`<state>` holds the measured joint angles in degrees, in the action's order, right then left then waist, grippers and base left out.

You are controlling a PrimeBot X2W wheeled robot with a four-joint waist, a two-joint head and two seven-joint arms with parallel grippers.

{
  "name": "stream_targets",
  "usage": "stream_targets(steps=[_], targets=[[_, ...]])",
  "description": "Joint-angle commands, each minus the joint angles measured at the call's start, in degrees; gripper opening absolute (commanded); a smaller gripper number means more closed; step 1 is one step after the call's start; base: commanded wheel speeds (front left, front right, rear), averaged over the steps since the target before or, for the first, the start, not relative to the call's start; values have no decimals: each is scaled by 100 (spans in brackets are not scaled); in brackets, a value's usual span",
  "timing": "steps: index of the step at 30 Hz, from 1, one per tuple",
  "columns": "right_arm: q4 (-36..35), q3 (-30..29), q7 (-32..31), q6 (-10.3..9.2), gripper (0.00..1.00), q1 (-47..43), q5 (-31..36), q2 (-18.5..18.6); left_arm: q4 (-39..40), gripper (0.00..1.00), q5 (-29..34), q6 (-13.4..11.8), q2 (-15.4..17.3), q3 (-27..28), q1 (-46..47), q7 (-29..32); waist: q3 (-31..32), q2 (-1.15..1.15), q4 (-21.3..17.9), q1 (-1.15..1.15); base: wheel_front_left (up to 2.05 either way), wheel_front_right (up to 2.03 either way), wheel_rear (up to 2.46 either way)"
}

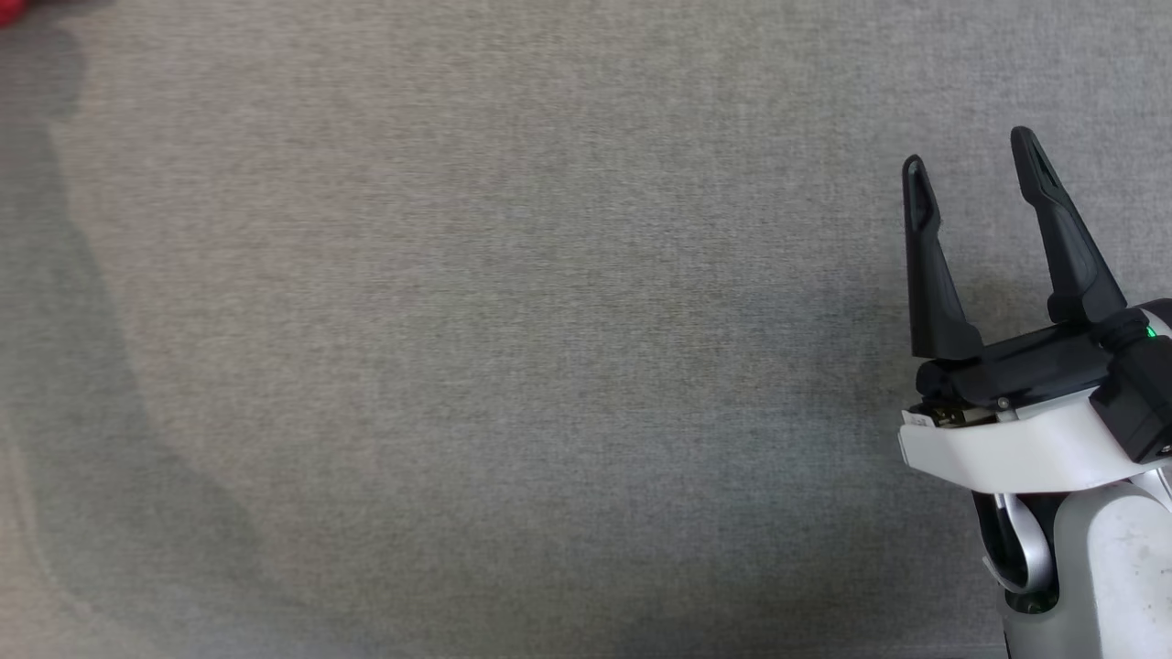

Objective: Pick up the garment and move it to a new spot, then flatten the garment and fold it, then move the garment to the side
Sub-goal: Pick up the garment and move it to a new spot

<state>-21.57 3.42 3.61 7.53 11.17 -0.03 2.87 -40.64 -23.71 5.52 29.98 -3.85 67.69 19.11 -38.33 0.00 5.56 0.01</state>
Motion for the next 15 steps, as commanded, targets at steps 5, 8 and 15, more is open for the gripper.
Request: stream_targets(steps=[5, 8, 15], targets=[[-21, -14, 82, -9, 100, -1, -42, 3, -232, 100, 59, -69, 186, 31, 206, -107, -491, 0, -457, -1, 0, 0, 0], [17, -1, 105, -9, 100, 2, -64, 4, -428, 100, 81, -124, 240, 52, 240, -221, -475, 0, -492, -1, 0, 0, 0], [42, 6, 183, -9, 100, 44, -90, 5, -659, 4, 145, -209, 214, -19, 301, -558, -415, 0, -486, -1, 0, 0, 0]])
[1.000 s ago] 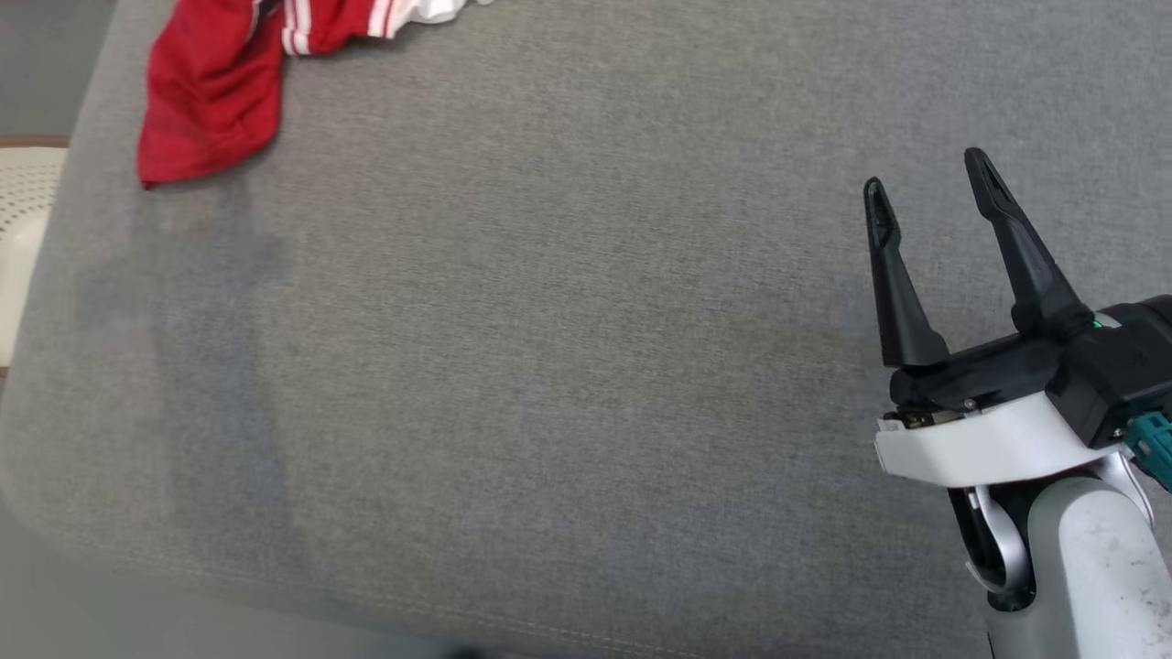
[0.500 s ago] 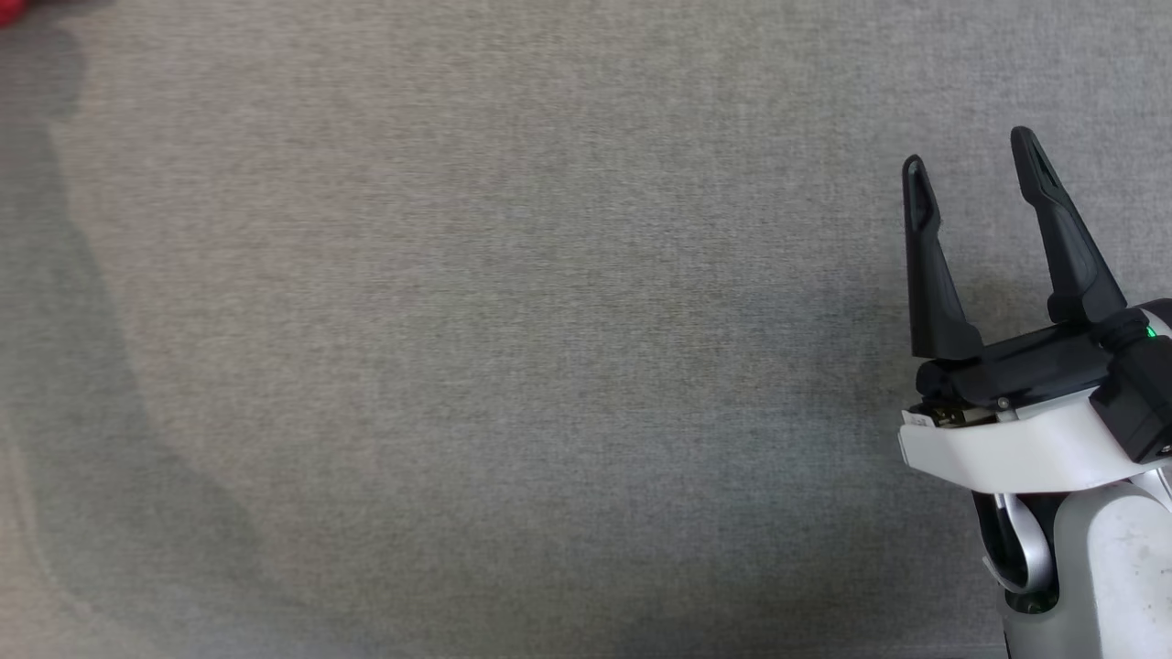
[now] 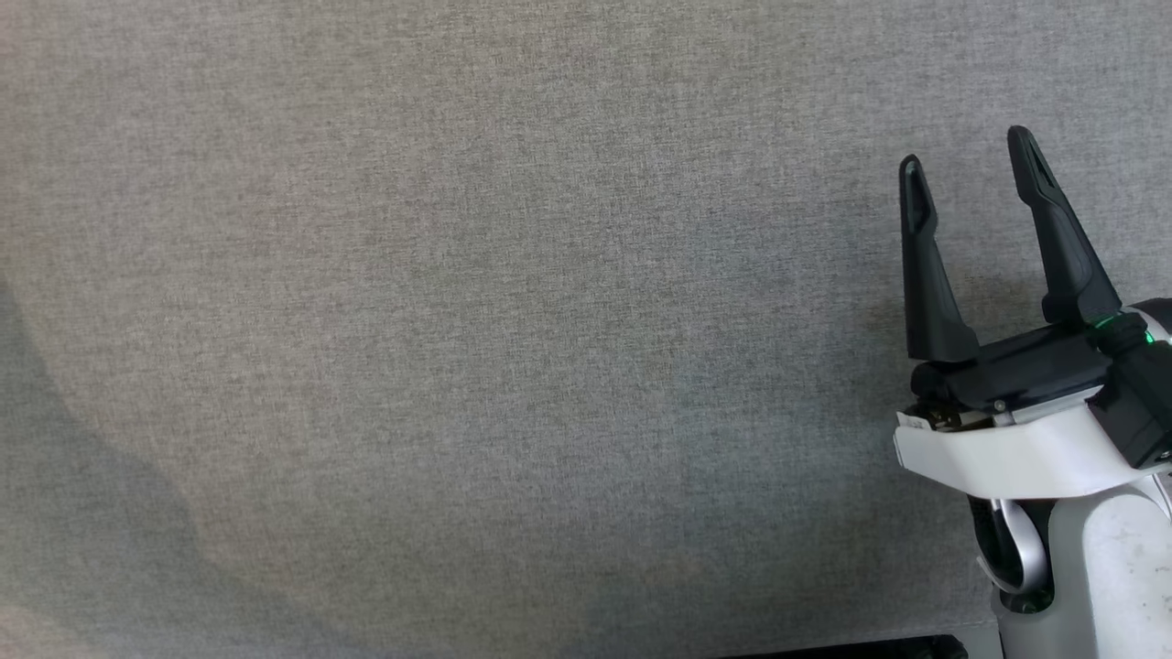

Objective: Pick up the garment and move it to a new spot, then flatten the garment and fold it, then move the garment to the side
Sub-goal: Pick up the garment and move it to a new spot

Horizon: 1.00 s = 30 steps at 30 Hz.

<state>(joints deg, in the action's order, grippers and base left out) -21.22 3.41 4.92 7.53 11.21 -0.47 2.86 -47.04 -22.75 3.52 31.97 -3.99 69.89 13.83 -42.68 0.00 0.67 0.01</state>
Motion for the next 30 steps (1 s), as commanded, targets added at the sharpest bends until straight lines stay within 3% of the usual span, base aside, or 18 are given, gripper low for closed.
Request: stream_targets(steps=[1, 17, 27, 29, 30], targets=[[16, 13, 79, -9, 100, 63, -61, 6, -40, 0, 59, -7, 15, -27, 109, -84, 56, 0, 3, -1, 0, 0, 0], [685, -64, 347, -9, 100, 55, -300, 7, 18, 0, 238, 306, -29, -682, 497, -110, 1182, 0, -108, -1, 0, 0, 0], [1012, -171, 420, -9, 100, -60, -410, 7, 449, 0, -74, 380, -136, -921, -96, -139, 1659, 0, 25, -1, 0, 0, 0], [1046, -177, 421, -9, 100, -65, -414, 7, 565, 29, -121, 384, -127, -920, -314, -272, 1725, 0, 54, -1, 0, 0, 0], [1063, -179, 427, -9, 100, -74, -415, 7, 632, 35, -144, 387, -129, -928, -453, -368, 1770, 0, 68, -1, 0, 0, 0]])
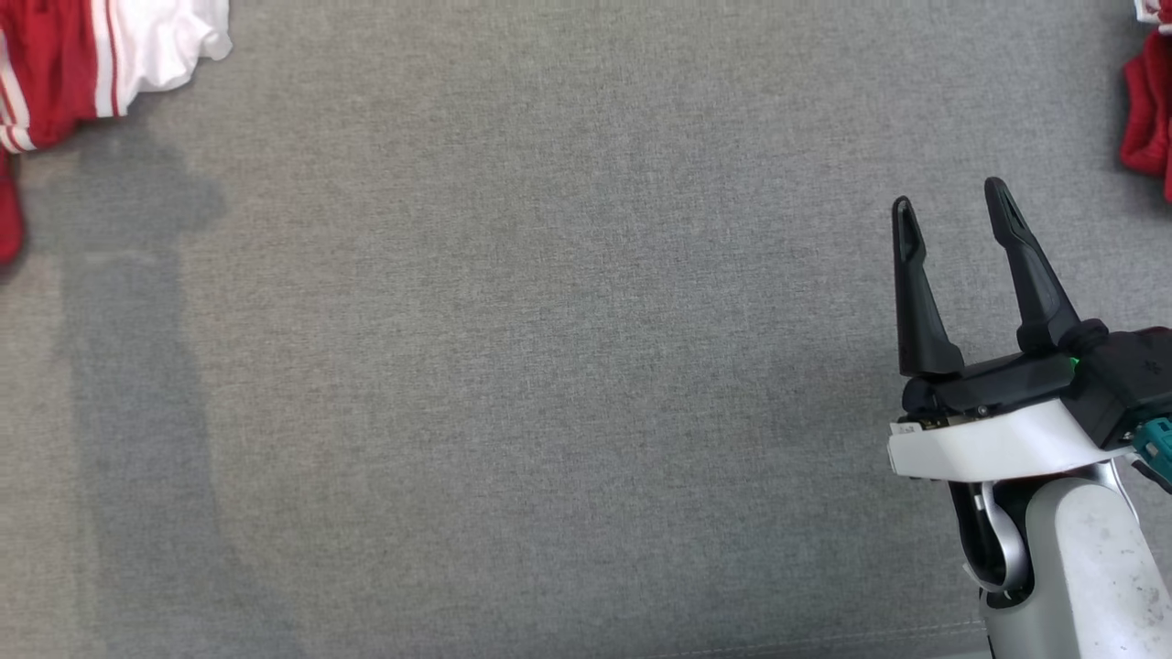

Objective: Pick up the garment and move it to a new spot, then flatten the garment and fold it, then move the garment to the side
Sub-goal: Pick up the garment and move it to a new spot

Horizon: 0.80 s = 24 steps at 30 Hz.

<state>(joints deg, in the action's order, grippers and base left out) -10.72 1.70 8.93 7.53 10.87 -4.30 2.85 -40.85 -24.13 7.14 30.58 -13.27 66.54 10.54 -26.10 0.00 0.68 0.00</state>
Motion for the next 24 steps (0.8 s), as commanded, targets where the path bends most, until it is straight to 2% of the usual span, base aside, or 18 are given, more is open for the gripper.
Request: stream_targets(steps=[1, 2, 4, 9, 12, 21, 24], targets=[[34, -17, 34, -9, 100, -60, -36, 9, 81, 37, -45, 28, -8, -8, -229, -123, 160, 0, 81, 0, 0, 0, 0], [53, -30, 43, -9, 100, -87, -51, 9, 188, 49, -85, 30, -34, -3, -339, -267, 214, 0, 98, 0, 0, 0, 0], [112, -72, 58, -9, 100, -156, -64, 9, 404, 100, -191, 24, -155, -5, -604, -528, 351, 0, 150, 0, 0, 0, 0], [275, -142, 120, -9, 100, -317, -132, 8, 1046, 100, -248, 10, -458, -160, -1452, -1195, 778, 0, 275, 0, 0, 0, 0], [402, -152, 154, -9, 100, -454, -202, 10, 1447, 100, -267, -123, -743, -274, -2232, -1590, 1062, 0, 327, 0, 0, 0, 0], [708, -146, 274, -9, 100, -622, -331, 10, 2443, 100, -421, -944, -1546, -197, -4345, -2446, 1405, 0, 389, 0, 0, 0, 0], [843, -130, 338, -9, 100, -662, -385, 10, 2650, 100, -341, -1101, -1768, -221, -4854, -2530, 1471, 0, 387, 0, 0, 0, 0]])
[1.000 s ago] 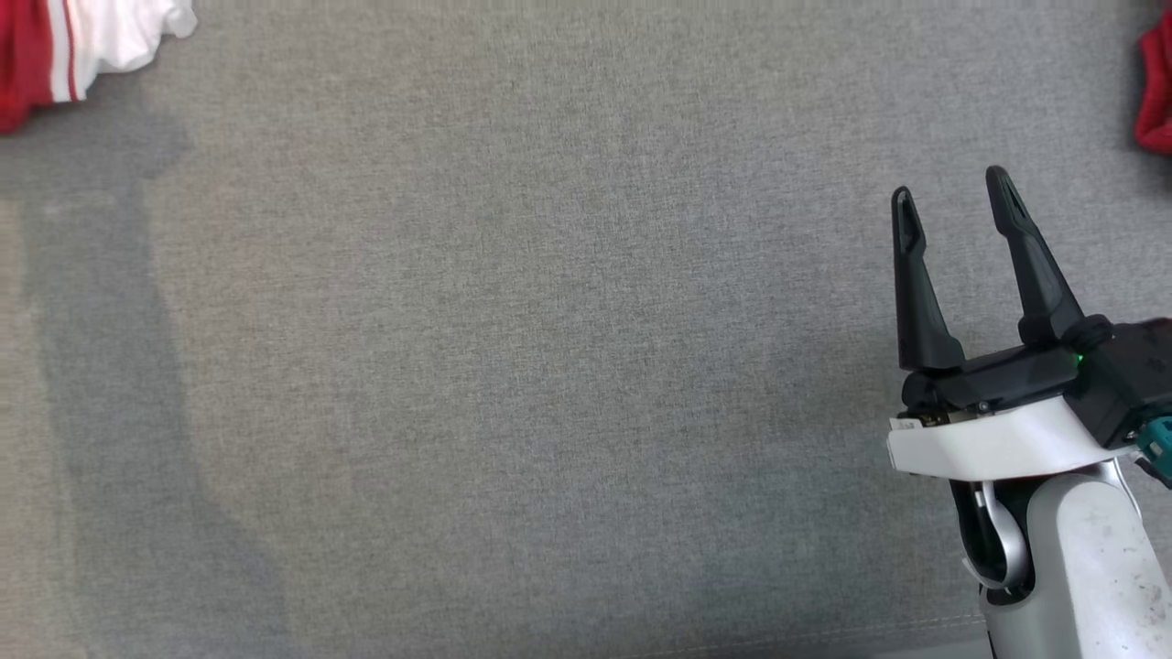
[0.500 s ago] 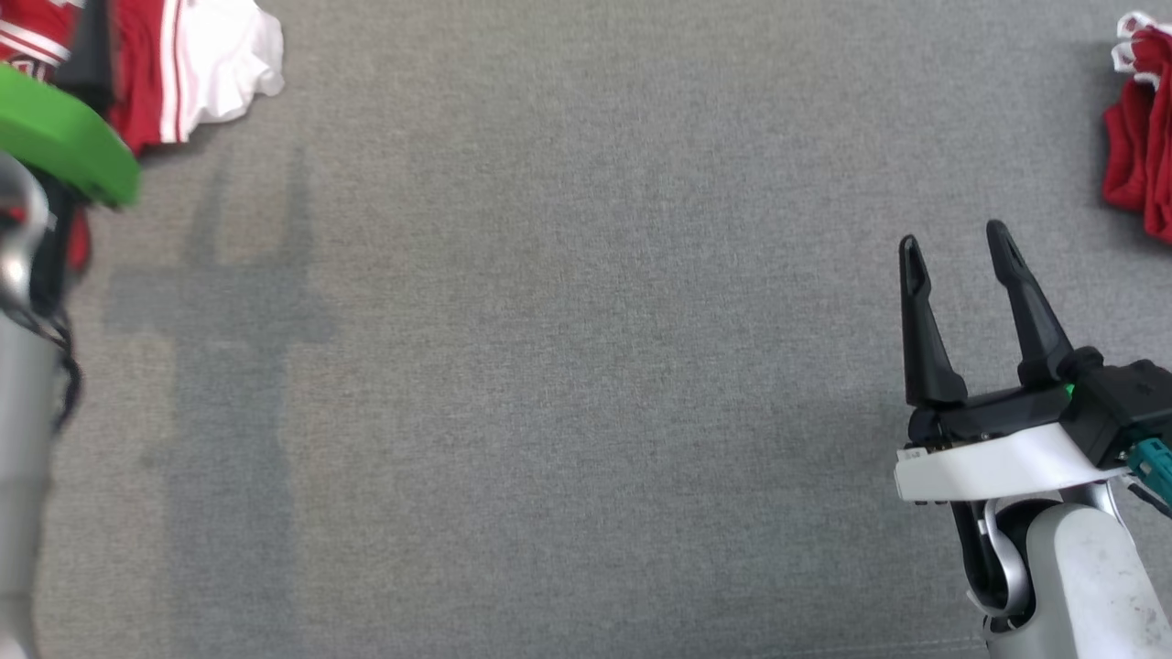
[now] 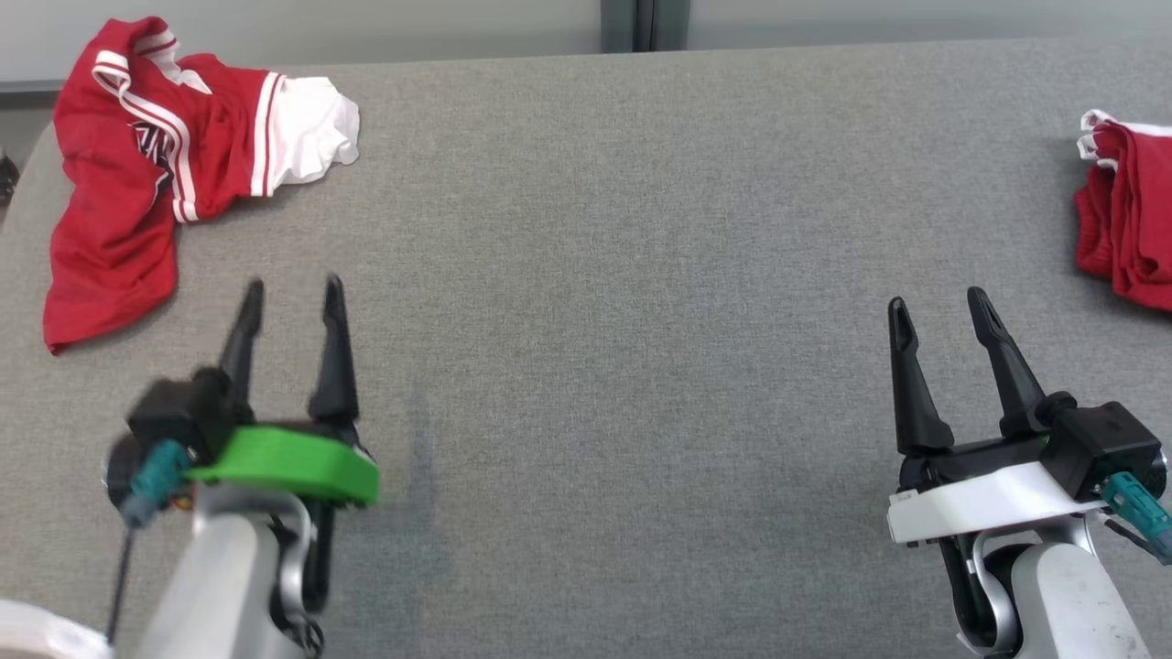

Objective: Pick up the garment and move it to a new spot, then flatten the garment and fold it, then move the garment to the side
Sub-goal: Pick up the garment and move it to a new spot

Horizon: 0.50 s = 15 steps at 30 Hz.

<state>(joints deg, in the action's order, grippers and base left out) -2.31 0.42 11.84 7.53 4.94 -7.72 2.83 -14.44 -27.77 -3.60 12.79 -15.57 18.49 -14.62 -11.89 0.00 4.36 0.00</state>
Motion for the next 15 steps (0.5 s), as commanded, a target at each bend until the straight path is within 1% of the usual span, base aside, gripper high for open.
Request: stream_targets(steps=[1, 5, 7, 11, 15], targets=[[63, 3, 61, -9, 100, -78, -54, 12, 50, 100, 15, -50, -86, -15, -223, -25, 80, 0, 14, 0, 0, 0, 0], [279, 21, 141, -9, 100, -59, -116, 12, 129, 100, 45, -97, -281, -25, -640, -61, 175, 0, 8, 0, 0, 0, 0], [374, 24, 167, -9, 100, -54, -142, 12, 162, 100, 94, -81, -337, -36, -766, -55, 214, 0, 21, 0, 0, 0, 0], [523, 45, 220, -9, 100, -25, -175, 12, 202, 100, 163, -50, -331, -10, -864, -61, 284, 0, 77, 0, 0, 0, 0], [592, 35, 248, -9, 100, -38, -128, 12, 251, 100, 184, -99, -320, 51, -913, -57, 336, 0, 222, 0, 0, 0, 0]])
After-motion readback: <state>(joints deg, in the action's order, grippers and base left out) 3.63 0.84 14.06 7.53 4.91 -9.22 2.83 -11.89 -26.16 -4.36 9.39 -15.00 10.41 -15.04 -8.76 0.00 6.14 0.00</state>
